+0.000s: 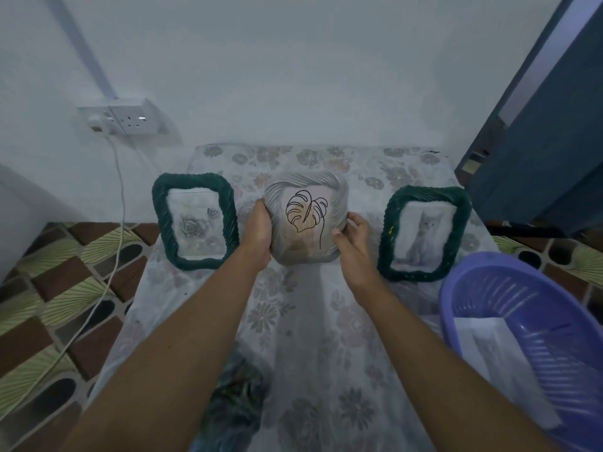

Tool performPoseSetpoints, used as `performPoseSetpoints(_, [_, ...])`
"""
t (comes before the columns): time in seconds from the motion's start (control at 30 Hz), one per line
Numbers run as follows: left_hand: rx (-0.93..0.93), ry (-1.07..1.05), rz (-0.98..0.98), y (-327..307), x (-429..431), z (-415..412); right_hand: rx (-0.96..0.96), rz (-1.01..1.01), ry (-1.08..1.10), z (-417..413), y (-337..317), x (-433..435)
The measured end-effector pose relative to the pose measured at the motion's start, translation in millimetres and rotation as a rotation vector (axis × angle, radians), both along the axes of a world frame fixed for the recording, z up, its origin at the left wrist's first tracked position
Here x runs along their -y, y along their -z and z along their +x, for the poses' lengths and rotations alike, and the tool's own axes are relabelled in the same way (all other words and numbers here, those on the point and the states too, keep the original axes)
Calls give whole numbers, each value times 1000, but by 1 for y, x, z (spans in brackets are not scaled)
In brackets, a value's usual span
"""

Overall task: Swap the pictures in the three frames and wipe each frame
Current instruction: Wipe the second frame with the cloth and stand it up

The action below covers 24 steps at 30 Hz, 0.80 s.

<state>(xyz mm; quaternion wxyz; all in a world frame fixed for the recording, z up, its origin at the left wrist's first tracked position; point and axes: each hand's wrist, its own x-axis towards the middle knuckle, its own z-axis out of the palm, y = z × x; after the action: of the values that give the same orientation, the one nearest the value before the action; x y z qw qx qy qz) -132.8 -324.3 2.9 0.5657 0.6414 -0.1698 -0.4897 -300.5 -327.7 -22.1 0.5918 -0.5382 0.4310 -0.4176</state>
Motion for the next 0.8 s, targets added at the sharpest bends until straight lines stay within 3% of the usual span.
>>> performPoseSetpoints(0.8, [137,-117,110,22,48,9,-154,-32,26,22,22,19])
